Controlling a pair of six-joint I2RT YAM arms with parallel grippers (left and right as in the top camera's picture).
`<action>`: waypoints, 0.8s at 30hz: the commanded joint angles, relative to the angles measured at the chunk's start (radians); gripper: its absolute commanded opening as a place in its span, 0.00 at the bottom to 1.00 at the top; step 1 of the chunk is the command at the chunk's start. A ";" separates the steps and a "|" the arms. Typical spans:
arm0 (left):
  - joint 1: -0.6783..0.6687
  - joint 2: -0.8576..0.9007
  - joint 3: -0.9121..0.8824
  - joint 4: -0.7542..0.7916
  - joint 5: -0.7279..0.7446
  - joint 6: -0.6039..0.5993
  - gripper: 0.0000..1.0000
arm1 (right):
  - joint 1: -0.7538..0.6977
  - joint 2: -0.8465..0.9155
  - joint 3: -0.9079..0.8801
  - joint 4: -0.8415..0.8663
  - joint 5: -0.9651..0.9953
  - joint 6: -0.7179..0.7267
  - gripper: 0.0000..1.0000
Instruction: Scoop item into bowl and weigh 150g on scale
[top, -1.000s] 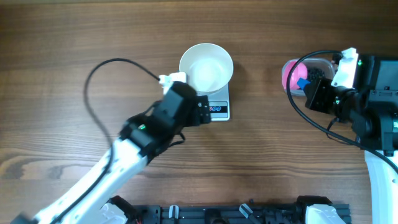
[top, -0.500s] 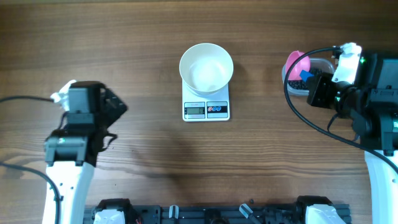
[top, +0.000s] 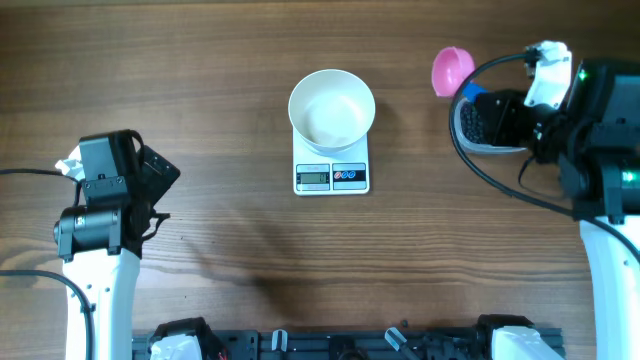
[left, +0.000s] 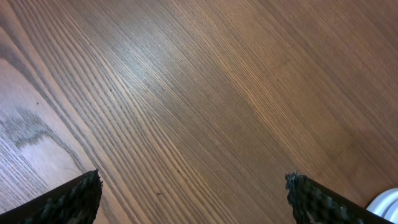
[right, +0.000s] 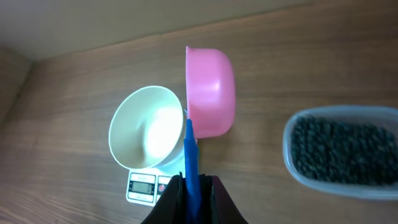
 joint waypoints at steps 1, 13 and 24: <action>0.005 0.004 -0.003 0.000 -0.013 0.007 1.00 | 0.004 0.053 0.022 0.025 -0.043 -0.029 0.04; 0.005 0.004 -0.003 0.000 -0.013 0.007 1.00 | 0.004 0.196 0.022 0.115 -0.024 -0.115 0.04; 0.005 0.004 -0.003 0.000 -0.013 0.007 1.00 | 0.005 0.328 0.022 0.251 -0.025 -0.095 0.04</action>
